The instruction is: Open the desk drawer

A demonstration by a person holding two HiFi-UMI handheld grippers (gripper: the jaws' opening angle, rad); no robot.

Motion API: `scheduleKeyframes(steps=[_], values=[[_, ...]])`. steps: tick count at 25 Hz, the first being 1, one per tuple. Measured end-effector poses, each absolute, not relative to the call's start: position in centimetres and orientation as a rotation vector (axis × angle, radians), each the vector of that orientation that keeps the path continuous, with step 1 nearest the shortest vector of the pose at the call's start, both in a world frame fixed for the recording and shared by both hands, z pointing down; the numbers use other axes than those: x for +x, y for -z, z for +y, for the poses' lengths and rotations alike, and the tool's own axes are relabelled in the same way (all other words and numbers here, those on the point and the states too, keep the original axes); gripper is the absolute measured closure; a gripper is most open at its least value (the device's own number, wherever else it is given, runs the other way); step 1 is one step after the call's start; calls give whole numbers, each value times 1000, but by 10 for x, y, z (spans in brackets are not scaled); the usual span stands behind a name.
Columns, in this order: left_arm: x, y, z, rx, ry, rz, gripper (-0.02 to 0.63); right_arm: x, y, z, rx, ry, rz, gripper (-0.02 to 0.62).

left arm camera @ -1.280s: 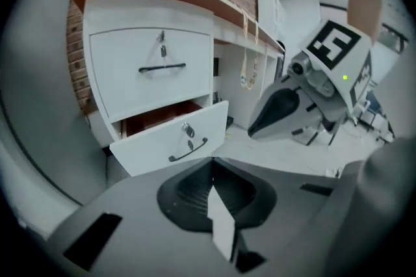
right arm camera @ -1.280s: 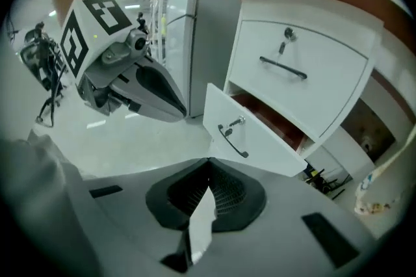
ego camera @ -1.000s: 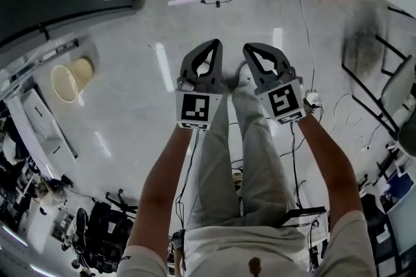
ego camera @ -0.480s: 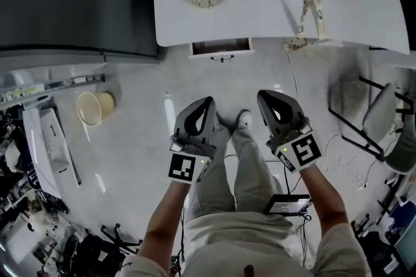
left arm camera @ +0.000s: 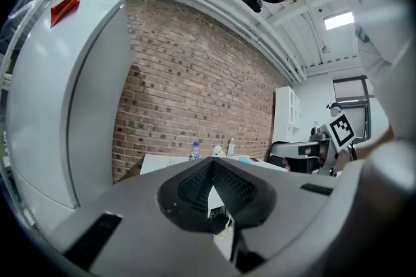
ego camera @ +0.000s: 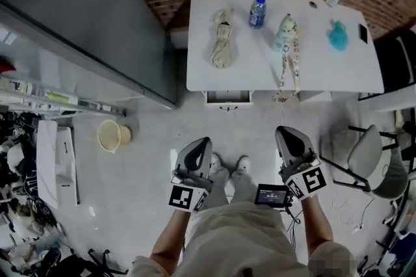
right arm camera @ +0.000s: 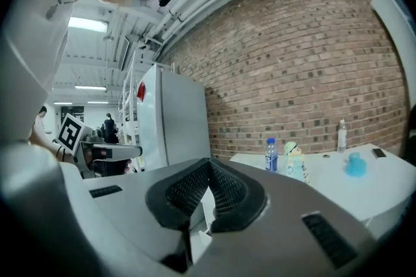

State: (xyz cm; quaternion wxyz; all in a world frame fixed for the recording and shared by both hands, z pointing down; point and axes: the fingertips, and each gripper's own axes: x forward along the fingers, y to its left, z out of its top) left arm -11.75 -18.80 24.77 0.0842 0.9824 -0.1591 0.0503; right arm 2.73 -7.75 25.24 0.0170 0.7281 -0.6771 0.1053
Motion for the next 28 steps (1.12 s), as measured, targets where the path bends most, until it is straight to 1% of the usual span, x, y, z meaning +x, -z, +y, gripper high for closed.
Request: scheduleKeyframes(steps=[5, 11, 21, 28], values=[[-135, -188, -178, 2943, -47, -519, 600, 33, -195, -40, 2368, -298, -2051, 569], [-152, -138, -162, 2958, 12, -504, 600, 24, -156, -24, 2425, -311, -2036, 569], [-152, -91, -153, 2953, 109, -526, 600, -14, -119, -23, 2413, -291, -2162, 569], [-142, -82, -140, 2988, 123, -494, 600, -30, -111, -33, 2379, -210, -2235, 569]])
